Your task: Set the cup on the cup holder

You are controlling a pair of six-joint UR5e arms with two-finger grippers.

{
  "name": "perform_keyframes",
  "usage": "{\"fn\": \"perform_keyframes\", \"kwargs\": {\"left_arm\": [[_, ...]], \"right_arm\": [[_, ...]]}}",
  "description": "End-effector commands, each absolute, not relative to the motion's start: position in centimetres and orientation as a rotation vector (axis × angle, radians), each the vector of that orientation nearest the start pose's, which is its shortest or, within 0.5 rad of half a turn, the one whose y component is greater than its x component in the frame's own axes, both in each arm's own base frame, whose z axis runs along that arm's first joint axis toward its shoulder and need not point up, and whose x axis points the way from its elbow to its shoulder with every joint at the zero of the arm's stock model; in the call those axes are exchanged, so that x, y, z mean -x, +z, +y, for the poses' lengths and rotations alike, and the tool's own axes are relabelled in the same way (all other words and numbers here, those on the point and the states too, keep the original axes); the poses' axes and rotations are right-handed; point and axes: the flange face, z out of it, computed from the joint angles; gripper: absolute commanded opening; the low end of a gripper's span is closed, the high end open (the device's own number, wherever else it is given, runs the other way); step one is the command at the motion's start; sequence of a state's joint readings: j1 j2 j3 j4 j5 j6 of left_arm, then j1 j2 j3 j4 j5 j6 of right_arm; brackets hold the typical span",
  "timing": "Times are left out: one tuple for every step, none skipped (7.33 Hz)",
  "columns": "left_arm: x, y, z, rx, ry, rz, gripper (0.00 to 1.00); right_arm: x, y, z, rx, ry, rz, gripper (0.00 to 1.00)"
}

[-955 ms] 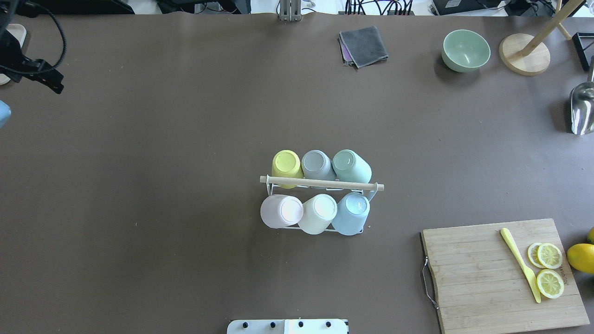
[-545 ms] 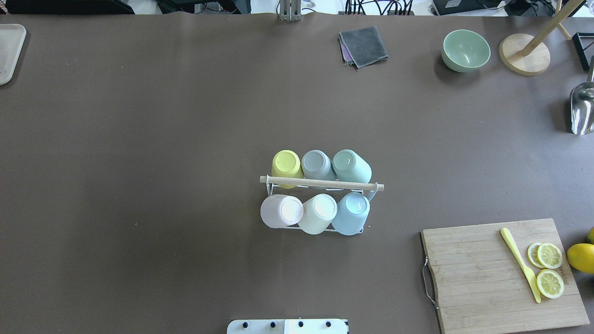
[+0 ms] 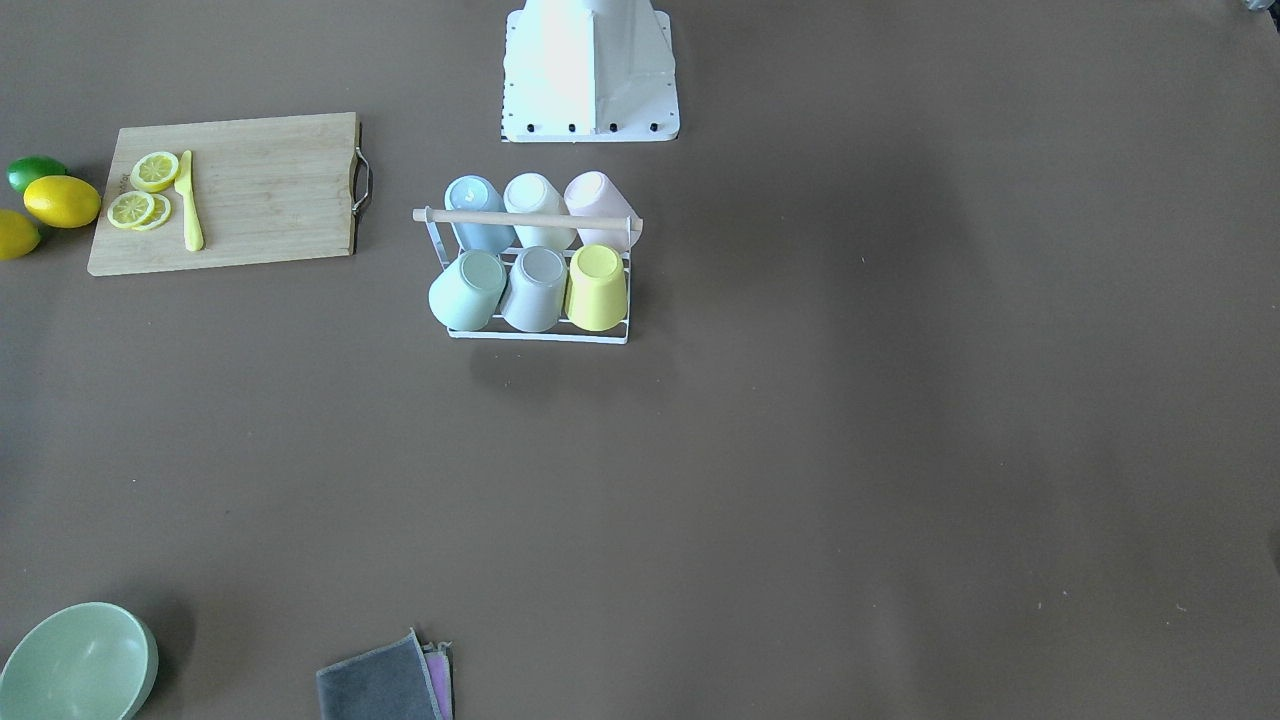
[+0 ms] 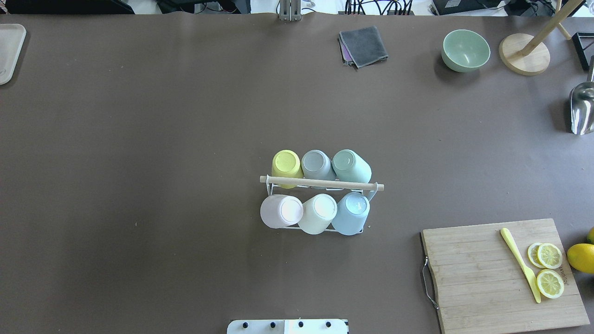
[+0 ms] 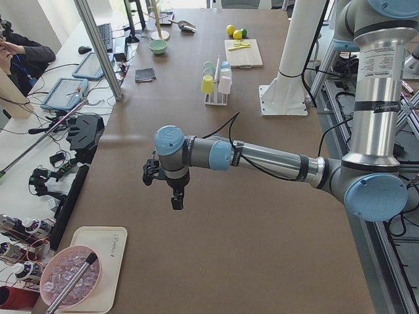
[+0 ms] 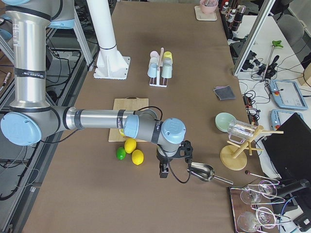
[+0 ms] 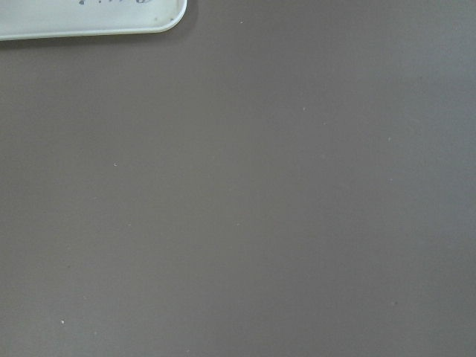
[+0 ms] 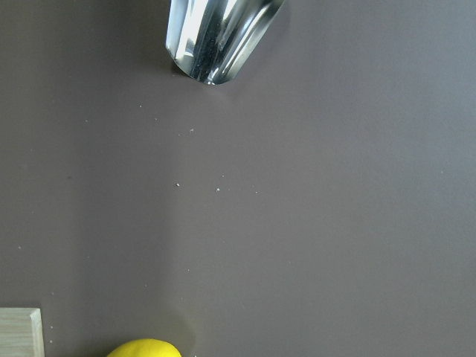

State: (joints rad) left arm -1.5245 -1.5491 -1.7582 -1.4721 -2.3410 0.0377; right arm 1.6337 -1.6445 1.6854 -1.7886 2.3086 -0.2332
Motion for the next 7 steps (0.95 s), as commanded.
{"fn": "perform_keyframes", "kwargs": {"left_arm": [[5.02, 59.16, -48.09, -0.093, 0.173, 0.764, 0.99], [5.06, 59.17, -48.11, -0.095, 0.174, 0.758, 0.99], [4.96, 59.25, -48.21, -0.096, 0.175, 0.761, 0.99], [4.95, 58.84, -48.36, -0.104, 0.175, 0.762, 0.99], [4.95, 58.89, -48.37, -0.103, 0.172, 0.762, 0.99], [4.95, 58.91, -48.36, -0.101, 0.17, 0.762, 0.99], [4.94, 59.12, -48.23, -0.095, 0.162, 0.764, 0.99]], "right_arm": [[-9.43, 65.96, -44.15, 0.057, -0.098, -0.751, 1.0], [-9.43, 66.03, -44.08, 0.058, -0.099, -0.751, 1.0], [-9.43, 66.03, -44.07, 0.058, -0.099, -0.751, 1.0], [-9.43, 66.03, -44.07, 0.058, -0.099, -0.751, 1.0], [-9.43, 66.1, -44.06, 0.059, -0.098, -0.752, 1.0], [-9.43, 66.09, -44.0, 0.059, -0.098, -0.752, 1.0], [-9.43, 66.09, -44.0, 0.059, -0.098, -0.752, 1.0]]}}
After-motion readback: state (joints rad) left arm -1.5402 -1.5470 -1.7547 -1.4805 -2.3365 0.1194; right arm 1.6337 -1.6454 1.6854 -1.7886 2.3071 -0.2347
